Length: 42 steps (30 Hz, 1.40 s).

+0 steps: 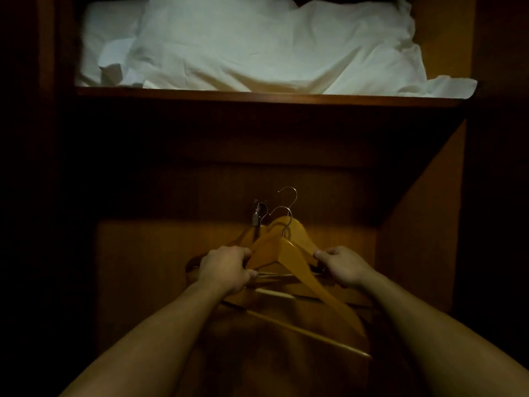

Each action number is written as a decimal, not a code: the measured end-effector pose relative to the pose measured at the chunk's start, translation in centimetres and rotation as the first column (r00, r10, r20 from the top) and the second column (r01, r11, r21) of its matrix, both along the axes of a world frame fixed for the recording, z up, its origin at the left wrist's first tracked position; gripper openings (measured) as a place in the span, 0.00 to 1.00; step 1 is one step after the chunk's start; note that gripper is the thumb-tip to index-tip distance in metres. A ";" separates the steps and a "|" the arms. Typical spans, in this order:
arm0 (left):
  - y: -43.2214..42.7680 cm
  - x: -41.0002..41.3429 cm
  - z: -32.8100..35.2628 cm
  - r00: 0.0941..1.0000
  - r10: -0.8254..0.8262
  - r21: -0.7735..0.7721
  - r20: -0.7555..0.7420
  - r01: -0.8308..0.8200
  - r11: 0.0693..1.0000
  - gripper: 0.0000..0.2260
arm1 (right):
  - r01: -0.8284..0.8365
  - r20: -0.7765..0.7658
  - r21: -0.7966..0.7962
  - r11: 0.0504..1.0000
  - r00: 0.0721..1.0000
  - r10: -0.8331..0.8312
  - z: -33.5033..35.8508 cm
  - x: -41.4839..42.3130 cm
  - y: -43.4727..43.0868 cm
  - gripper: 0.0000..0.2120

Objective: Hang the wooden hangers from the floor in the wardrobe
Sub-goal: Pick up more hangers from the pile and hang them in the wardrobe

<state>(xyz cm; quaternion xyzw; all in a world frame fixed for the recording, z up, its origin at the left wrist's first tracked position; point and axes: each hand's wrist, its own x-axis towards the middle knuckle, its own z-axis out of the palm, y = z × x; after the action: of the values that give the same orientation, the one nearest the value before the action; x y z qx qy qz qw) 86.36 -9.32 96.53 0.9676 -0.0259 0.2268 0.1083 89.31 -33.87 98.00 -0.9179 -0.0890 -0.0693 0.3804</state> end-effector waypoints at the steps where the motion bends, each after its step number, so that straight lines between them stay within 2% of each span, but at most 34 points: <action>1: 0.1 0.3 -0.1 1.000 -0.009 -0.004 -0.009 0.009 1.000 0.18 | -0.003 -0.003 0.004 1.000 1.000 0.003 0.0 0.3 0.2 0.15; 9: 1.3 2.9 -0.1 0.998 -0.001 -0.041 -0.060 -0.002 0.999 0.19 | -0.041 -0.055 -0.045 0.998 0.998 0.039 0.3 3.7 2.5 0.18; 20: 1.4 6.4 -0.4 0.996 0.043 -0.011 -0.078 -0.044 0.999 0.20 | -0.112 -0.107 0.065 0.992 0.987 0.118 -1.2 9.8 3.1 0.18; 24: 1.2 7.5 -0.1 0.996 0.058 0.003 -0.060 -0.058 0.998 0.22 | -0.107 -0.100 0.019 0.994 0.989 0.108 -1.6 11.6 3.2 0.22; 36: 1.8 10.1 0.1 0.995 0.081 -0.003 -0.061 -0.081 0.997 0.23 | -0.143 -0.084 -0.050 0.988 0.987 0.139 -2.6 15.6 3.8 0.21; 42: 2.2 11.0 -0.4 0.993 0.081 0.027 -0.081 -0.079 0.997 0.21 | -0.158 -0.129 -0.075 0.985 0.981 0.148 -2.9 16.8 4.0 0.23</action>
<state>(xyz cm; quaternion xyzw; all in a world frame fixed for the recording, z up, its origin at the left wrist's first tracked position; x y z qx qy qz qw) 97.38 -7.16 96.14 0.9775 0.0147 0.1907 0.0887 106.15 -29.85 95.06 -0.9262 -0.1386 0.0209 0.3501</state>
